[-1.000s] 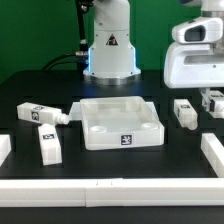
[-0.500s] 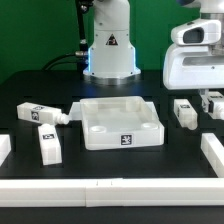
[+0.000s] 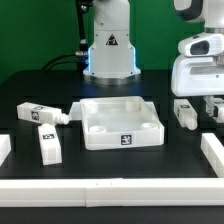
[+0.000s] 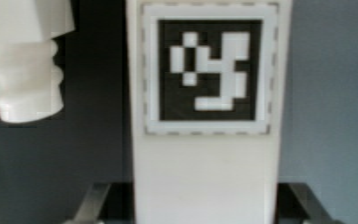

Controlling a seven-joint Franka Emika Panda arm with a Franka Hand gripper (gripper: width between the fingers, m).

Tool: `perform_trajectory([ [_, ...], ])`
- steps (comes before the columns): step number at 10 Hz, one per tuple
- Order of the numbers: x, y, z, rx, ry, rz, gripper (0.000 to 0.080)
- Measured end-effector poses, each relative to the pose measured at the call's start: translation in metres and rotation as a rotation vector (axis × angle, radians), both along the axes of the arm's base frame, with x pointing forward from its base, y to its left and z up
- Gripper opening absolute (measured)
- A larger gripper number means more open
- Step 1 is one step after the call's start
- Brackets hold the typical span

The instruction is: Assemble desk

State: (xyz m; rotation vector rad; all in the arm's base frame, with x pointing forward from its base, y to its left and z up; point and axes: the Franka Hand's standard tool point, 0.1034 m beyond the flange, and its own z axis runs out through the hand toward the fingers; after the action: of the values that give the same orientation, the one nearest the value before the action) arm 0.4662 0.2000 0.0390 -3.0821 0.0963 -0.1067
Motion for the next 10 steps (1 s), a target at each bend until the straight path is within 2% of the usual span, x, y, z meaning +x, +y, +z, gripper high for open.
perform_trajectory([
  [2, -0.018, -0.006, -0.019, -0.001, 0.004, -0.021, 0.0285],
  [3, -0.026, -0.002, -0.025, -0.005, 0.016, -0.013, 0.0285],
  [8, -0.027, -0.003, -0.029, -0.003, 0.012, -0.017, 0.0285],
  [9, -0.027, -0.003, -0.028, -0.002, 0.011, -0.016, 0.0513],
  [10, -0.025, -0.005, -0.02, -0.005, 0.023, 0.001, 0.0513],
])
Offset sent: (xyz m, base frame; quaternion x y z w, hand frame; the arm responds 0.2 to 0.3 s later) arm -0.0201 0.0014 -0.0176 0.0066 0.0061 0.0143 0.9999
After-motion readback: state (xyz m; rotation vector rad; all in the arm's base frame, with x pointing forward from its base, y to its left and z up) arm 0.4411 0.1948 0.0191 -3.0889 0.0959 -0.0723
